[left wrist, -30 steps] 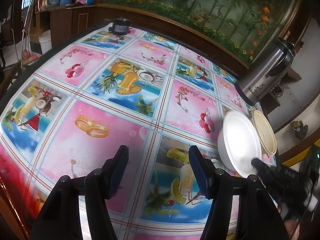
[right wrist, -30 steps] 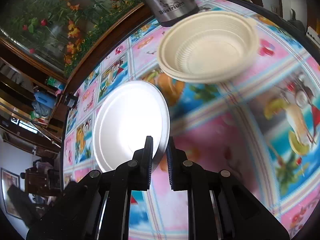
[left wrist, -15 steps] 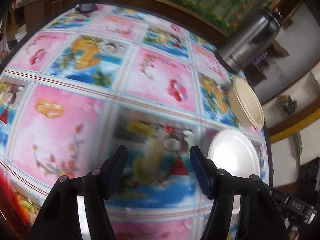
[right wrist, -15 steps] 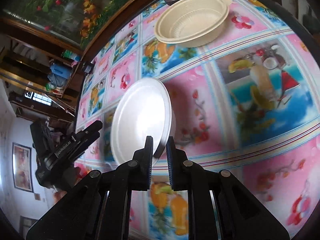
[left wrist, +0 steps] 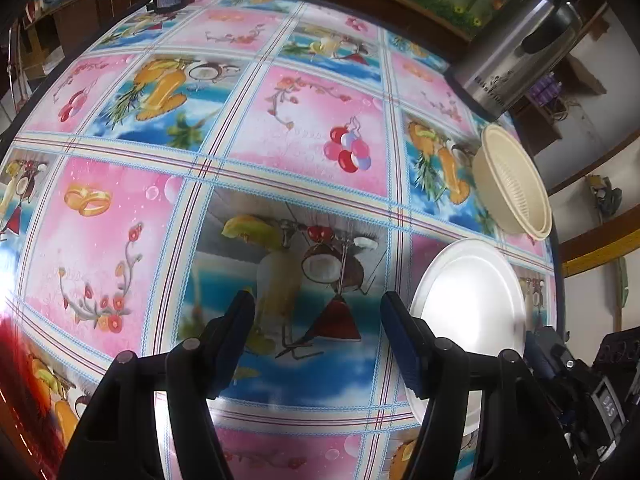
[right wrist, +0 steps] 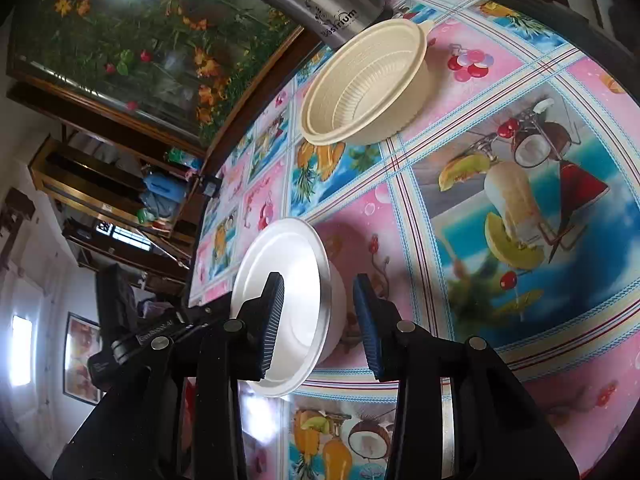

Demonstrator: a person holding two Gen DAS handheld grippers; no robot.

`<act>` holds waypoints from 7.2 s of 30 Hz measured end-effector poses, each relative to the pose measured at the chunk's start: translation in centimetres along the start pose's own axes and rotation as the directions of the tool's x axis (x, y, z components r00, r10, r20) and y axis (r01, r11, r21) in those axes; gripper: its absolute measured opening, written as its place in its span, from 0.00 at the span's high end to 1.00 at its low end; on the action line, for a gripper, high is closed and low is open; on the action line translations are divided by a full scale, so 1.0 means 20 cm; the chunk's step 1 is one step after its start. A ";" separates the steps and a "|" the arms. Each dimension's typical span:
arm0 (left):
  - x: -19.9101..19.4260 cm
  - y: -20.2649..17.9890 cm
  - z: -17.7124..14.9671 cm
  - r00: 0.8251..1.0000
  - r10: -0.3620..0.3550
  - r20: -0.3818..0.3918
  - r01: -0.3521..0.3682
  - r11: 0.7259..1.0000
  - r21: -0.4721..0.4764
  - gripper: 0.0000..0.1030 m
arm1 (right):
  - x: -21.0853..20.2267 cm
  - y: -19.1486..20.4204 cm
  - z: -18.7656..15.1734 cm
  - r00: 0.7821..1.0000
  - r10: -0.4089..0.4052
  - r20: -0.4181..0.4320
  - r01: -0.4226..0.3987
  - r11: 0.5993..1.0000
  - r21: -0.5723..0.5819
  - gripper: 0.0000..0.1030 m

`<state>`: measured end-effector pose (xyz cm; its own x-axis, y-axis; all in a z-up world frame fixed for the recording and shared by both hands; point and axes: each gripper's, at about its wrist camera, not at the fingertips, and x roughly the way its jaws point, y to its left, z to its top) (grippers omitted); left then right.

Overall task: Organize plates and bowls
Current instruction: 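Carry the small white bowl with the right gripper toward the left gripper while the left gripper grasps it, then carry the small white bowl with both grippers toward the red plate stack, then lower the small white bowl onto the red plate stack with both grippers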

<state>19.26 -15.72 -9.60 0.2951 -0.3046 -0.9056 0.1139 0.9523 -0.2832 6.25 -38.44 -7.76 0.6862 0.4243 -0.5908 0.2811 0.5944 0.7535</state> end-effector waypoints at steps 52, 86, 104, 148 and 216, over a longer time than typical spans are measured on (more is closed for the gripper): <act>0.02 -0.25 -0.11 0.999 -0.029 -0.043 0.031 0.998 0.049 0.72 | 0.01 -0.09 -0.01 0.998 0.020 -0.051 -0.016 0.998 0.068 0.75; -0.03 -0.32 -0.18 0.987 0.096 0.131 -0.124 0.967 0.224 0.90 | 0.05 -0.04 -0.01 0.998 -0.031 -0.047 0.031 0.999 0.008 0.93; -0.09 -0.22 -0.25 0.978 0.101 0.185 -0.144 0.961 0.234 0.90 | 0.10 0.05 -0.08 0.997 -0.057 -0.044 0.055 0.998 -0.039 0.93; -0.66 0.42 -0.67 0.921 0.142 0.362 -0.197 0.973 0.119 0.89 | 0.20 0.60 -0.58 0.993 0.001 -0.119 -0.026 0.978 -0.207 0.92; -1.05 1.40 -0.77 0.866 0.360 0.347 -0.271 0.921 -0.280 0.74 | 0.75 1.56 -1.40 0.982 -0.188 -0.006 0.113 0.614 -0.781 0.91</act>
<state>1.61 17.72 -3.32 0.6260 0.0728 -0.7764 -0.2408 0.9650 -0.1037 6.46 5.50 -1.20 0.6175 0.3089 -0.7233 -0.2740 0.9465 0.1703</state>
